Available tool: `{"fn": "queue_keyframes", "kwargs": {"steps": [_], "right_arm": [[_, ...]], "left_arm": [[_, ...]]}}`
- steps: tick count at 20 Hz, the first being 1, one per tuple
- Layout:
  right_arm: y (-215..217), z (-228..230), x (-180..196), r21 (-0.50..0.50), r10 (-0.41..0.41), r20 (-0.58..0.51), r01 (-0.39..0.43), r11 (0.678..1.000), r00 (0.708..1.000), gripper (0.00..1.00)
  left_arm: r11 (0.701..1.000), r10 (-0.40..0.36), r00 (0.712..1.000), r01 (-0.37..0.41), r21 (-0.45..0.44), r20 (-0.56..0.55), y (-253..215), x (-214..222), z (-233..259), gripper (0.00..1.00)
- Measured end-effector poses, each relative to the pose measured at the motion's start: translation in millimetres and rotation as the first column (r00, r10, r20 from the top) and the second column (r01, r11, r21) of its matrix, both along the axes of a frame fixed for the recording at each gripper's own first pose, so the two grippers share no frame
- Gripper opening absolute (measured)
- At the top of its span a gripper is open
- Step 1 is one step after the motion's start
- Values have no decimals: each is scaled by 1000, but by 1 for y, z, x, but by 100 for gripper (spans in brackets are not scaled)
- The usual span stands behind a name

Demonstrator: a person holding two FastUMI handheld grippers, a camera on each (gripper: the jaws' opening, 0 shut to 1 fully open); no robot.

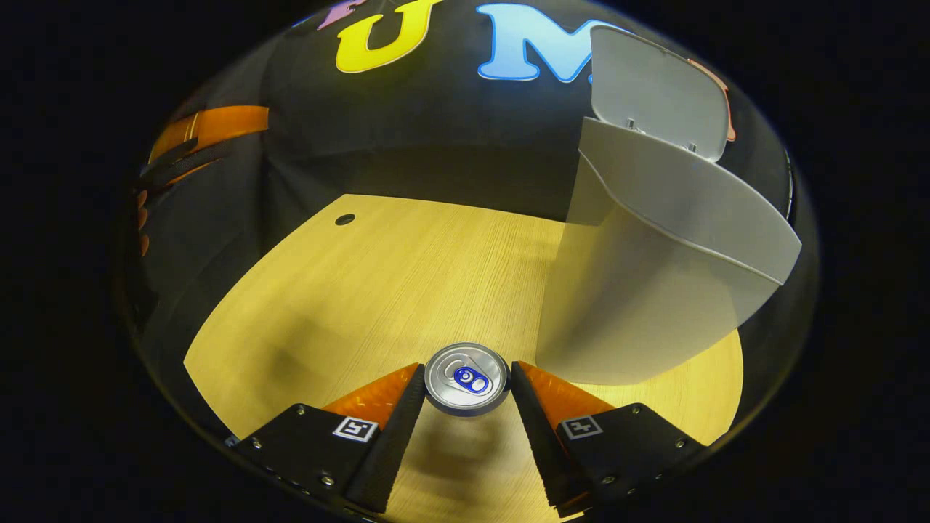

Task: Press the lid of the desktop garbage bin to open it, pick up the crumpled paper on the desktop and throw it into the bin, then pick up the pop can on the desktop and drop it into the bin, and finally close the garbage bin lid.

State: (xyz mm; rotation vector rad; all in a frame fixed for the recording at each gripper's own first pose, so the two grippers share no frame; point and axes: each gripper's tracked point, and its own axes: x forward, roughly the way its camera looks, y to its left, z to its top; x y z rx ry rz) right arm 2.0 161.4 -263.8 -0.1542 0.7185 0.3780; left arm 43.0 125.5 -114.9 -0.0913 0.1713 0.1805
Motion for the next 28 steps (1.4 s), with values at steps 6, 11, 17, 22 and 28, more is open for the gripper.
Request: {"fn": "queue_keyframes", "kwargs": {"steps": [6,11,17,22,28], "right_arm": [[1,31,3,41,-7,57,5,999,998,68],[-4,24,5,2,11,60,-11,1000,998,68],[-1,31,3,26,20,72,-22,999,997,68],[-6,65,-1,72,2,128,-11,997,992,68],[-19,132,-4,166,-47,221,9,986,974,68]], "left_arm": [[1000,-3,1000,3,-7,-3,-1,-1,-2,98],[1000,-6,1000,5,-21,-20,0,-2,-9,98],[1000,-8,1000,8,-20,-28,1,-2,-10,98],[999,-15,999,14,-30,-36,-2,3,-15,97],[998,-49,998,47,-38,-41,-14,15,-20,97]]}}
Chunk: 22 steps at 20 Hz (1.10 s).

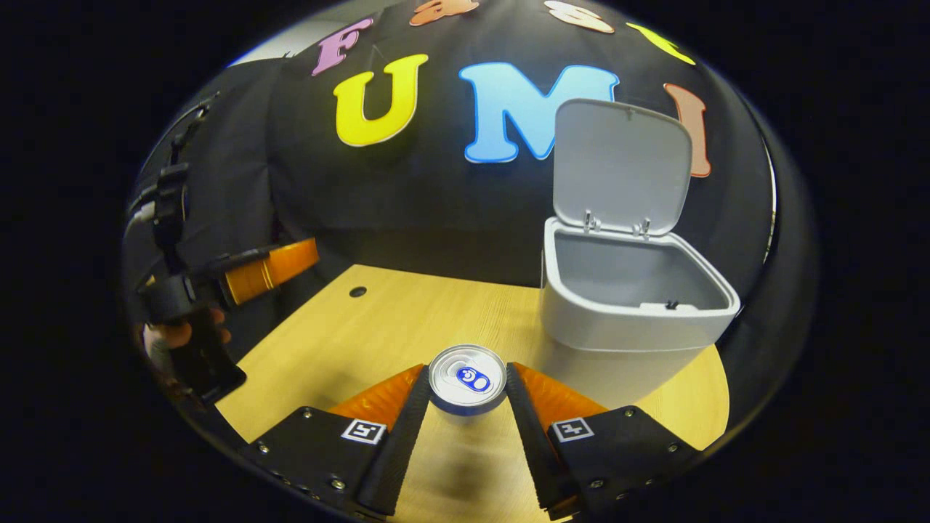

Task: Press the lid of the desktop garbage bin to open it, pick up the crumpled paper on the desktop and throw it into the bin, then pick up the pop can on the desktop and drop it into the bin, and finally close the garbage bin lid.

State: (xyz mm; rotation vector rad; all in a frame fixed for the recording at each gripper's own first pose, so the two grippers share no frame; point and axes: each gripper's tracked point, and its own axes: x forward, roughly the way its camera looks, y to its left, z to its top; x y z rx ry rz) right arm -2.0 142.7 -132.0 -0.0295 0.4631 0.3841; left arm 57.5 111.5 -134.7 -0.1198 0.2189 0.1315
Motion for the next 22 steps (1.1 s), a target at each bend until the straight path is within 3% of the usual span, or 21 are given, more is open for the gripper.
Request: {"fn": "queue_keyframes", "kwargs": {"steps": [6,11,16,22], "right_arm": [[-8,83,0,52,-13,141,6,999,990,68],[-42,148,23,100,-114,296,88,991,948,68],[-94,145,65,94,-235,326,215,972,916,68],[-122,120,91,40,-276,306,278,960,911,68]], "left_arm": [[999,-36,999,36,-5,-12,-14,8,-9,98],[999,-42,999,42,-17,-11,-22,5,-7,97],[1000,-19,1000,19,16,-13,-10,-5,-2,97],[999,24,999,-23,34,-34,7,-17,-5,97]]}}
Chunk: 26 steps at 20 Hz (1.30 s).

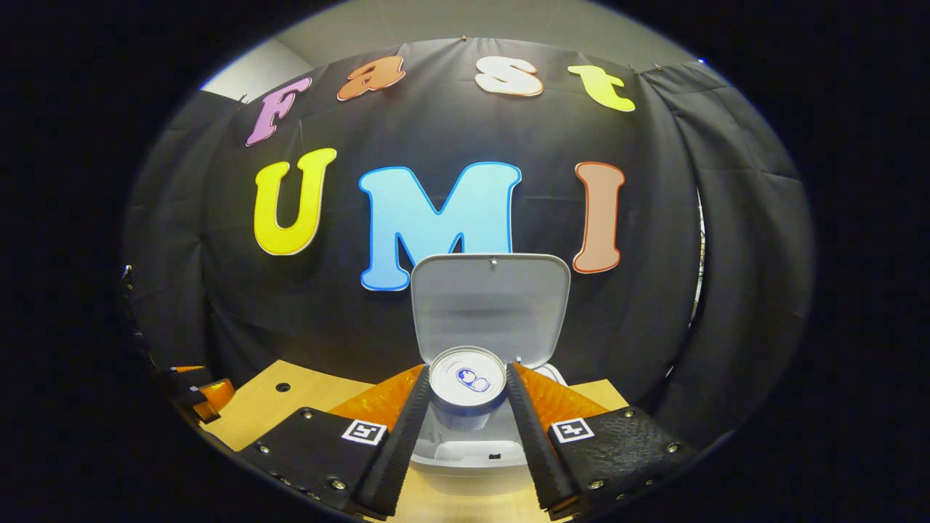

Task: Press the lid of the desktop garbage bin to open it, pick up the crumpled paper on the desktop and throw it into the bin, then pick up the pop can on the desktop and drop it into the bin, and finally close the garbage bin lid.

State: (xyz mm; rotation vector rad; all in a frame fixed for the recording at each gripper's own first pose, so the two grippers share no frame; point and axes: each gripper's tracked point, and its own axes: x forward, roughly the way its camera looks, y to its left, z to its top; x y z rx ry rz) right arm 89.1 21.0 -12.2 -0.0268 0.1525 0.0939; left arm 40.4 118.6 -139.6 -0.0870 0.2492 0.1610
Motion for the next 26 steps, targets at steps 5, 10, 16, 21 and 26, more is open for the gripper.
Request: {"fn": "queue_keyframes", "kwargs": {"steps": [5,10,16,21,26], "right_arm": [[0,-13,5,4,1,-32,-1,1000,999,68],[-4,-10,4,20,-6,-28,6,1000,1000,68],[-14,7,10,53,-36,0,36,998,999,67],[-17,45,32,35,-48,64,46,998,997,68],[-16,99,66,43,-69,156,63,997,985,67]], "left_arm": [[1000,15,1000,-15,-5,-5,2,-2,-1,97],[1000,10,1000,-10,-3,2,-3,1,2,97],[1000,-19,1000,19,-4,8,-15,6,4,97],[999,-35,999,35,-2,12,-20,8,9,96],[999,-36,999,36,-4,24,-22,6,13,96]]}}
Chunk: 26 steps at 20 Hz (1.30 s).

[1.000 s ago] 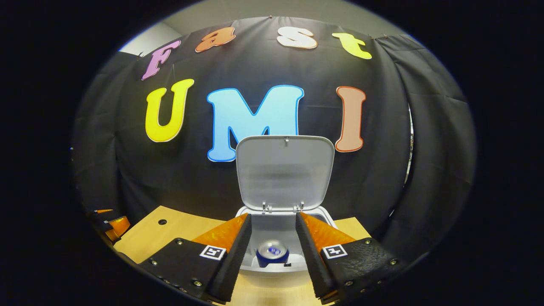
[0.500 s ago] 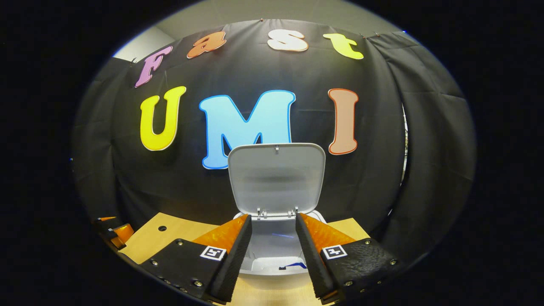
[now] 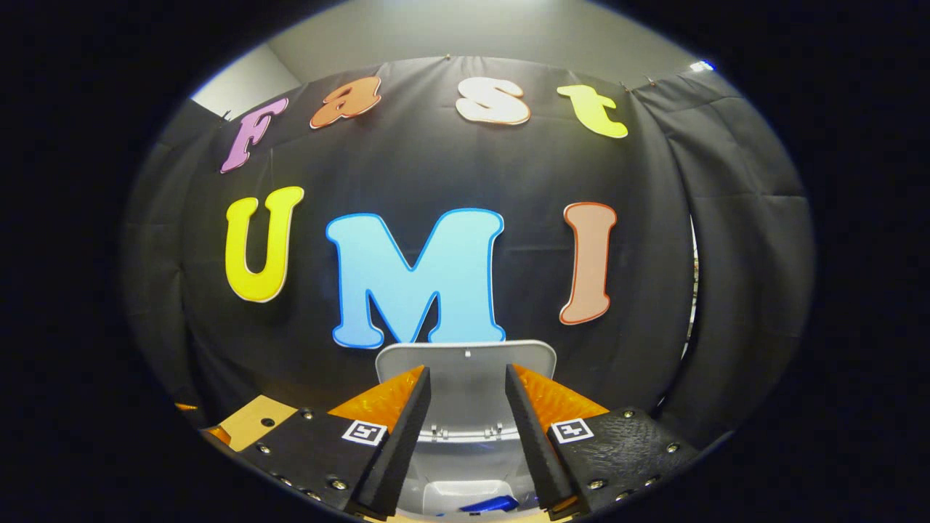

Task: Press the lid of the desktop garbage bin to open it, pick up the crumpled paper on the desktop and throw it into the bin, then pick up the pop can on the desktop and drop it into the bin, and finally close the garbage bin lid.

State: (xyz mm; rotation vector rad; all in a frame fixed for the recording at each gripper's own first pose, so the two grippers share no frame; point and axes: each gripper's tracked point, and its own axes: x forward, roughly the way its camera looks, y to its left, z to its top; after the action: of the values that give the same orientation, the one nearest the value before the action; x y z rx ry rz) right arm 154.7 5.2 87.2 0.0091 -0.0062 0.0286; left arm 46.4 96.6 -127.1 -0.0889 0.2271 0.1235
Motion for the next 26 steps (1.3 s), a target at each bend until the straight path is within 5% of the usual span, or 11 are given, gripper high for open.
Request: {"fn": "queue_keyframes", "kwargs": {"steps": [5,12,26], "right_arm": [[6,24,36,30,-18,56,16,999,998,68],[8,3,69,40,-39,28,38,998,999,67],[4,-21,17,-17,15,-38,-16,1000,999,68]], "left_arm": [[1000,2,1000,-2,-13,17,3,-7,5,96],[999,33,999,-34,23,18,20,-18,11,96],[999,-29,998,30,-17,54,-18,-16,28,96]]}}
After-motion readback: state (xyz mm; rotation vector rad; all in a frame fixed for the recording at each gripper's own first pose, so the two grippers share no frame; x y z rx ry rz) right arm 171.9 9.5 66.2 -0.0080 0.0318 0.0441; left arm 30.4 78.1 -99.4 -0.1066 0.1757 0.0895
